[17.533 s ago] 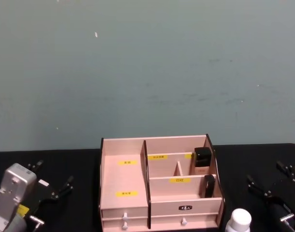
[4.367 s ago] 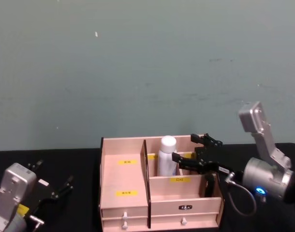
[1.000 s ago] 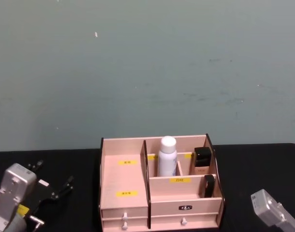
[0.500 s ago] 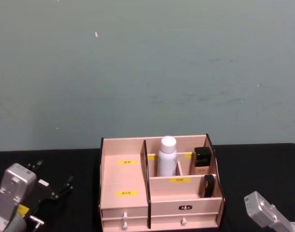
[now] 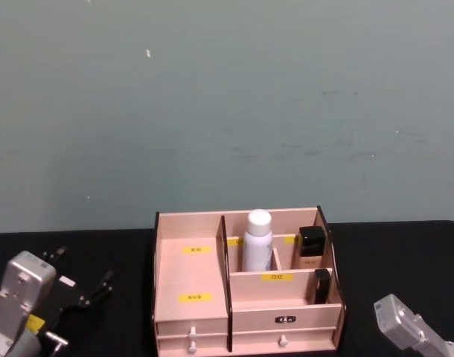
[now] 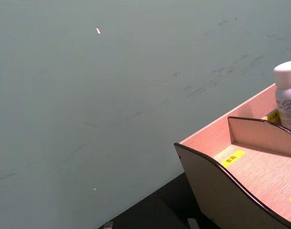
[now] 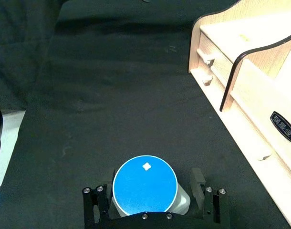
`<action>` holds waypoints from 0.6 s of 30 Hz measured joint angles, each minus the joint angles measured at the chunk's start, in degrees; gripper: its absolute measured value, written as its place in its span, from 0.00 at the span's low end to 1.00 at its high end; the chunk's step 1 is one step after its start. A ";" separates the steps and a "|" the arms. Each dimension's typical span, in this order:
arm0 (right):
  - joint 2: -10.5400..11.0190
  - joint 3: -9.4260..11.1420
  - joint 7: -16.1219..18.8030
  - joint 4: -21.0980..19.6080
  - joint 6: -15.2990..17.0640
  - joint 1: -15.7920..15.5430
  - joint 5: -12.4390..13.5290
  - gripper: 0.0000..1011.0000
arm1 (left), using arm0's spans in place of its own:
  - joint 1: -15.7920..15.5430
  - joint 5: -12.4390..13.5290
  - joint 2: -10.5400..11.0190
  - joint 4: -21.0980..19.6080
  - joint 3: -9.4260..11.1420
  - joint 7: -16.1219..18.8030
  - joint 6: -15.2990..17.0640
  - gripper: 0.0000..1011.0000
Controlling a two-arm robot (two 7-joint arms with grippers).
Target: Pick up the facial cleanser and watermelon frost from the table and place them into the tiered storage box.
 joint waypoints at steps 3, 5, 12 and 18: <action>0.01 0.01 -0.02 -0.01 -0.01 -0.02 -0.01 0.99 | 0.00 0.00 0.00 0.00 0.00 0.00 0.00 0.99; 0.02 0.02 -0.03 -0.03 -0.02 -0.03 -0.02 0.99 | 0.00 0.00 0.00 0.00 0.00 0.00 0.00 0.99; 0.04 0.07 -0.03 -0.07 -0.03 -0.06 -0.06 0.93 | 0.00 0.00 0.00 0.00 0.00 0.00 0.00 0.99; 0.06 0.10 -0.03 -0.10 -0.05 -0.09 -0.06 0.84 | 0.00 0.00 0.00 0.00 0.00 0.00 0.00 0.99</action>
